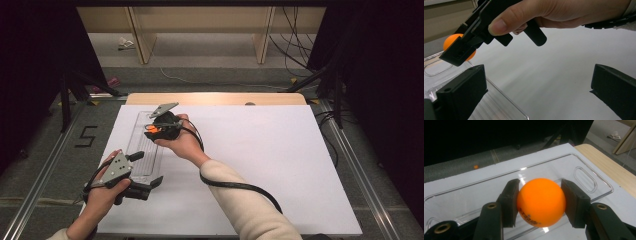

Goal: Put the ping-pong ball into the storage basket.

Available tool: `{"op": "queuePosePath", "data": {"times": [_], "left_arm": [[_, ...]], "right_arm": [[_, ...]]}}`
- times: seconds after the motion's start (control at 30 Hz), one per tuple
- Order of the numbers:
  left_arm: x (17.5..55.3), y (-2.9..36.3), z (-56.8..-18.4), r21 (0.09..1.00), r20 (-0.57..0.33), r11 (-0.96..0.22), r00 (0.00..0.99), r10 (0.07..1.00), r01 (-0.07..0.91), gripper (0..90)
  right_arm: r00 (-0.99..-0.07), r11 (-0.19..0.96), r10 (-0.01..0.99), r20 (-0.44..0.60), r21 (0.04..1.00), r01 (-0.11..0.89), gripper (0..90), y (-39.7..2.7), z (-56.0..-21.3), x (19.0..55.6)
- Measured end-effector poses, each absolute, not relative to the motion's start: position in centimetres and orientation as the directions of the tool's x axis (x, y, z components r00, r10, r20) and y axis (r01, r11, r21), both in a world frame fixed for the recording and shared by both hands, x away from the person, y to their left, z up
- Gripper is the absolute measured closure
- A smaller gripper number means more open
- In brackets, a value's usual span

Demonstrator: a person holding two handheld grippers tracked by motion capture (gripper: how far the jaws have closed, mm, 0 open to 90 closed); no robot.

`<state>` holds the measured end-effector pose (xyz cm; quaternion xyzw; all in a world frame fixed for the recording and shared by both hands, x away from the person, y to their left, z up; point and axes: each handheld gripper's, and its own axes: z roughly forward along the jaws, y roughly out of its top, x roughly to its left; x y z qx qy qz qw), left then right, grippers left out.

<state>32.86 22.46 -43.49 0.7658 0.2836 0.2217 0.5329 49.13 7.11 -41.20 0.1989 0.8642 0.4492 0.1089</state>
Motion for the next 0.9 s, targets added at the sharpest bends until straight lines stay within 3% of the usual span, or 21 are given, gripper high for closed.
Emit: {"op": "queuePosePath", "data": {"times": [0.9], "left_arm": [[32.8,22.4,-43.5,0.942,0.038,-0.271,0.743,0.668,0.196,0.0]], "right_arm": [[-0.9,0.534,0.436,0.0,0.805,0.259,51.2,8.5,-41.8,49.5]]}}
